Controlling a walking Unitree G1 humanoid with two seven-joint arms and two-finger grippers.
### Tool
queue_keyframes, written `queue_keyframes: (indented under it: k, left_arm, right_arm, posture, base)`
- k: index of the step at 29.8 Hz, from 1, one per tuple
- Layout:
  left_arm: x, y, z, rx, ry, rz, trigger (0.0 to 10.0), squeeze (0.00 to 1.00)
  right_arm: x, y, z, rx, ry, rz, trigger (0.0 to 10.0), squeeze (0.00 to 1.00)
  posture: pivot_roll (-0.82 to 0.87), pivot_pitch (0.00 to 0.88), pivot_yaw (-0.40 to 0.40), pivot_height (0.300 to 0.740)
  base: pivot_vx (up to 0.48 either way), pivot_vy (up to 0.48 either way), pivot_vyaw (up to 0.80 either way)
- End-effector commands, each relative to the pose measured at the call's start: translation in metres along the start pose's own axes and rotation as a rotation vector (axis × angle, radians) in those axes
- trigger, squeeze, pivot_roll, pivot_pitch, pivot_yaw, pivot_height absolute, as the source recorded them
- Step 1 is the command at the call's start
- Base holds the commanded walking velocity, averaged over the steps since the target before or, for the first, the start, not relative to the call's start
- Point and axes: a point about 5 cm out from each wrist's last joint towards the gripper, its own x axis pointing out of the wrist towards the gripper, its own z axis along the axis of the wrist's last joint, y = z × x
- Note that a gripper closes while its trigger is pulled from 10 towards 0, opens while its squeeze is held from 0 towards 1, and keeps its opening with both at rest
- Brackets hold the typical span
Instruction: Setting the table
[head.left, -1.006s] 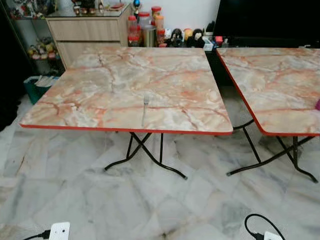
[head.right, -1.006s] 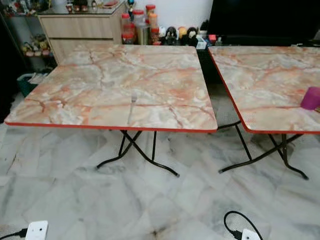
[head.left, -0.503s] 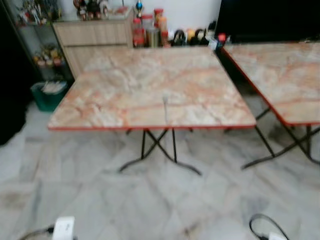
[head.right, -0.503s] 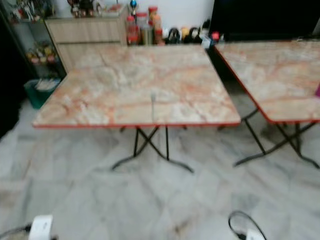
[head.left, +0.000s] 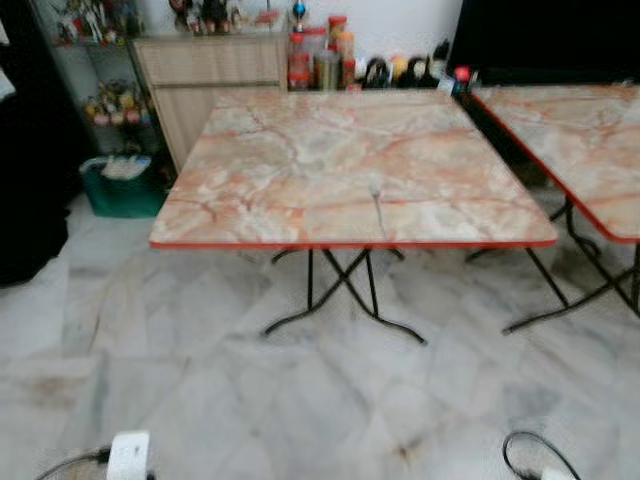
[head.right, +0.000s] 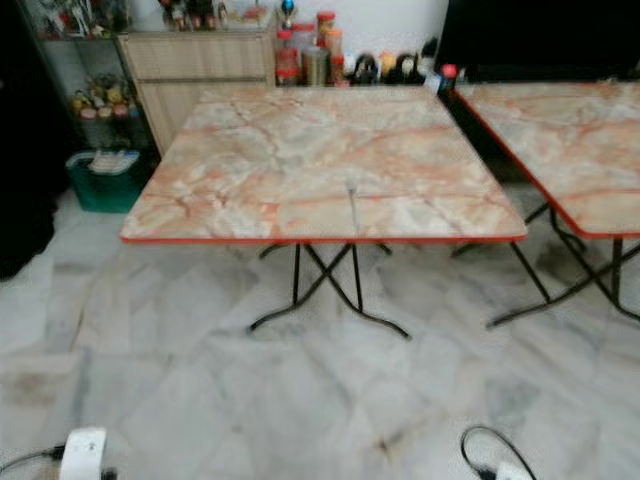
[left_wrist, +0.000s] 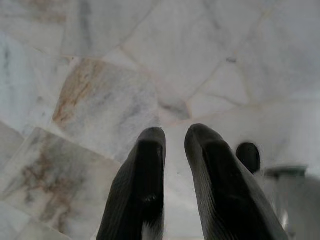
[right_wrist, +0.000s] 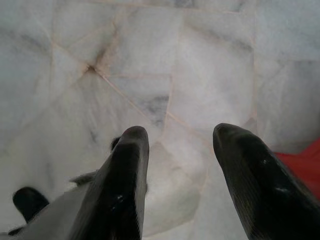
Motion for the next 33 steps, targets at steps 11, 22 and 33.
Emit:
queue_keyframes:
  k: [11,22,33]
  left_arm:
    - [-0.0008,0.0037,-0.0057,0.022,0.043,-0.001,10.0,0.0]
    - [-0.0015,0.0057,-0.008,0.03,0.052,0.007,10.0,0.0]
    - [-0.0016,0.0058,-0.0088,0.038,0.058,0.005,10.0,0.0]
  right_arm:
    - [0.0001,0.0058,0.0008,0.028,0.002,0.016,10.0,0.0]
    - [0.0003,0.0075,0.0019,0.006,0.003,0.02,10.0,0.0]
    - [0.0001,0.0085,0.0014,0.012,-0.004,0.025,10.0,0.0]
  posture:
    - [0.02,0.088,0.01,0.74]
    - [0.02,0.063,0.007,0.74]
    - [0.02,0.042,0.01,0.74]
  base:
    - [0.0,0.0,0.0]
    - [0.218,0.0,0.0]
    - [0.307,0.0,0.0]
